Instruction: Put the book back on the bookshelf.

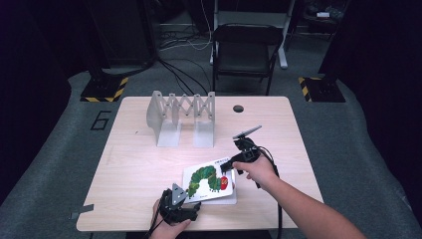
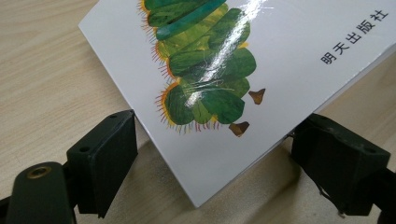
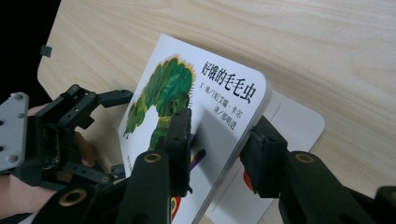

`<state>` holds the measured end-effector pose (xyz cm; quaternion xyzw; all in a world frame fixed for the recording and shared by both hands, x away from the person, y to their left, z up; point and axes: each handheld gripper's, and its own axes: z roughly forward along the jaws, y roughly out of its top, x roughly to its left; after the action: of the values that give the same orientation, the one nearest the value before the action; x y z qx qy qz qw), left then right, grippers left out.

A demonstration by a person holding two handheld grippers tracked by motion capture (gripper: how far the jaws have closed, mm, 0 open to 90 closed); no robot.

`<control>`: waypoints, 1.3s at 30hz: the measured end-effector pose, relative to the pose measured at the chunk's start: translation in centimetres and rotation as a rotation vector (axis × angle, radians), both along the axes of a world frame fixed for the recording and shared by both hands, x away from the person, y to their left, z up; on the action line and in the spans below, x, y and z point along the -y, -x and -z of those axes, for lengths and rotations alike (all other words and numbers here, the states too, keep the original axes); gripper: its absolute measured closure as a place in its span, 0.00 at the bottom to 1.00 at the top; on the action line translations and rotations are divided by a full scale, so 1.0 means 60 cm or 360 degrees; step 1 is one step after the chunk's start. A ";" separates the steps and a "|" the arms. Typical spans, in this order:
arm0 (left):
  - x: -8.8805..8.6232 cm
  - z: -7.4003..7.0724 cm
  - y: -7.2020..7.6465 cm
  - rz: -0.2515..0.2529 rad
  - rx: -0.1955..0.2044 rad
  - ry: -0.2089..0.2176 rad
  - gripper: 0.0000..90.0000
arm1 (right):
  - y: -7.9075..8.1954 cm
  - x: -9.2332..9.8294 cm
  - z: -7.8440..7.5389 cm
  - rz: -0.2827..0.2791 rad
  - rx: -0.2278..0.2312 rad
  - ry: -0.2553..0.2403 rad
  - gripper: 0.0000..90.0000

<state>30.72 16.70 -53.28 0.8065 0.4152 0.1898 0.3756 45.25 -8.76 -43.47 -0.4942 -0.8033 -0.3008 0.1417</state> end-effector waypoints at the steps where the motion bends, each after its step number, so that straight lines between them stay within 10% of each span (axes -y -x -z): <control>1: 0.000 0.000 0.000 0.0000 0.0000 0.0000 0.16 | 0.000 0.000 0.000 0.0000 0.0000 0.0000 0.73; 18: -0.006 -0.004 -0.002 0.0032 -0.0005 0.0007 0.18 | 0.004 0.014 -0.009 -0.0137 0.0030 -0.0159 0.79; 39: -0.008 -0.005 -0.001 0.0104 -0.0038 -0.0034 0.20 | 0.012 0.031 -0.011 -0.0382 0.0069 -0.0157 0.87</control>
<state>30.76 17.15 -52.98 0.8258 0.3909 0.1722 0.3682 44.55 -10.63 -42.78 -0.3802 -0.8437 -0.3315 0.1836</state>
